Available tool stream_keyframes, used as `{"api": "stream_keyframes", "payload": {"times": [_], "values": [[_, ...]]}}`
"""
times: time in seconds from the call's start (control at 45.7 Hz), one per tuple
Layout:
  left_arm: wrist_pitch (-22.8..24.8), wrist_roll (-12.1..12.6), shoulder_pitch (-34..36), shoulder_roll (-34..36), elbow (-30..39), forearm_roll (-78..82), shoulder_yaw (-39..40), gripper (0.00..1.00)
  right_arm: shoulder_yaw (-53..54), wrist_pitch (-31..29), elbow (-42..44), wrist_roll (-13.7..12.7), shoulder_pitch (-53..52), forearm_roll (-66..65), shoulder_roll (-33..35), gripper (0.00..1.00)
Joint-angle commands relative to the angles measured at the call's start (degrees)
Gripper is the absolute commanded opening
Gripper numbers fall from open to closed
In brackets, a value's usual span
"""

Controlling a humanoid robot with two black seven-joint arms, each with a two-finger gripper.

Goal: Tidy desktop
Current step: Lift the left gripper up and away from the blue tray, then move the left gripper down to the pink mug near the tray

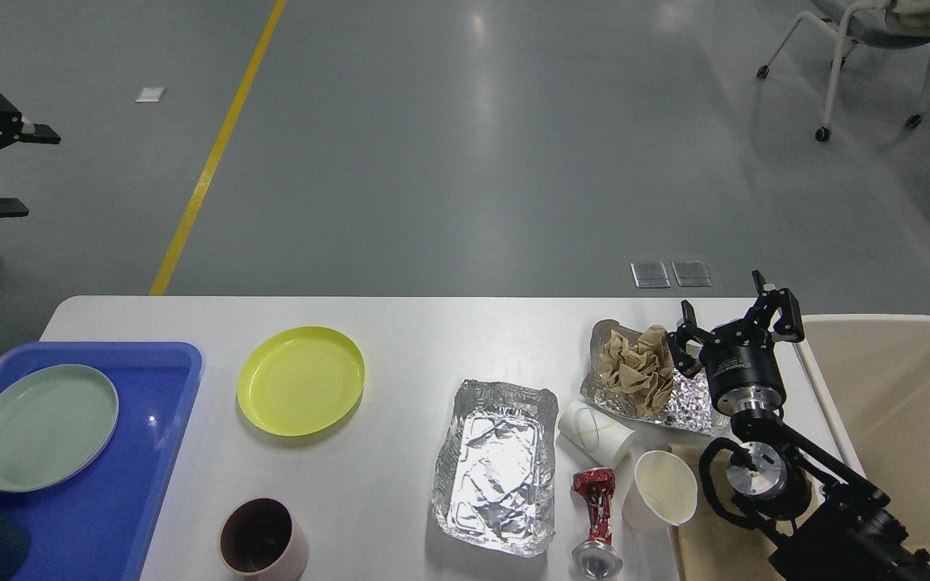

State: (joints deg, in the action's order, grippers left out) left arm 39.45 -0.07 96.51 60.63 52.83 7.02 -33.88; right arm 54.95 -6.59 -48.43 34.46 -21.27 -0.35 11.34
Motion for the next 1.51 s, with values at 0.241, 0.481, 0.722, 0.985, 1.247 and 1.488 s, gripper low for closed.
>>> {"api": "stream_keyframes", "payload": {"times": [0.241, 0.481, 0.722, 0.985, 1.247, 1.488], "values": [[3.2, -0.3, 29.6, -26.3, 4.5, 0.4, -39.8, 0.97, 0.0, 0.0, 0.0, 0.0, 0.0, 0.0, 0.0, 1.0], [8.2, -0.8, 38.3, -36.6, 7.5, -0.6, -45.2, 0.97, 0.0, 0.0, 0.0, 0.0, 0.0, 0.0, 0.0, 1.0], [6.5, -0.6, 49.4, -39.4, 24.1, -1.0, -45.2, 0.96, 0.0, 0.0, 0.0, 0.0, 0.0, 0.0, 0.0, 1.0], [6.4, -0.2, 63.5, -47.1, 38.3, -17.1, -54.7, 0.96, 0.0, 0.0, 0.0, 0.1, 0.0, 0.0, 0.0, 1.0], [9.9, -1.2, 64.1, -51.4, 41.0, -28.6, -61.8, 0.96, 0.0, 0.0, 0.0, 0.0, 0.0, 0.0, 0.0, 1.0], [9.2, -1.3, 62.9, -50.6, 40.2, -28.1, -62.1, 0.97, 0.0, 0.0, 0.0, 0.0, 0.0, 0.0, 0.0, 1.0]]}}
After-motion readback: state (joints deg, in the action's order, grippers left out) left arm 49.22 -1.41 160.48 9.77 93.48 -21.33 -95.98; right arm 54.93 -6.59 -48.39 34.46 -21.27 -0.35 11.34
